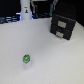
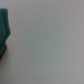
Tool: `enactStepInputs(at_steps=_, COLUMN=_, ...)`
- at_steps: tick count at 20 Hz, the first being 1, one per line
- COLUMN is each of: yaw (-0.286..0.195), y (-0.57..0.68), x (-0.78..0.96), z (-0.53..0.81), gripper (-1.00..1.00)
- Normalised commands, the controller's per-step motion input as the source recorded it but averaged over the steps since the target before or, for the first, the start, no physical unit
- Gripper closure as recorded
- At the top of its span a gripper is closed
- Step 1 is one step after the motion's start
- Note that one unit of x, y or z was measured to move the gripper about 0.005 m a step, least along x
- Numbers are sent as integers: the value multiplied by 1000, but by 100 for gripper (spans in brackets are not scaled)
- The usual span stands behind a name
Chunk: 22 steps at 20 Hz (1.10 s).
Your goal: Open the kcup holder, insert the kcup into the holder, and close the kcup holder
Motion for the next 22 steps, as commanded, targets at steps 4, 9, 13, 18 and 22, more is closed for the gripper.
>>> enactStepInputs(at_steps=4, yaw=-150, y=563, x=-290, z=65, gripper=-100)
enactStepInputs(at_steps=9, yaw=-164, y=620, x=-294, z=56, gripper=-100)
enactStepInputs(at_steps=13, yaw=-180, y=707, x=-220, z=17, gripper=-100)
enactStepInputs(at_steps=18, yaw=-182, y=681, x=-304, z=9, gripper=-100)
enactStepInputs(at_steps=22, yaw=-176, y=660, x=-369, z=-19, gripper=-100)
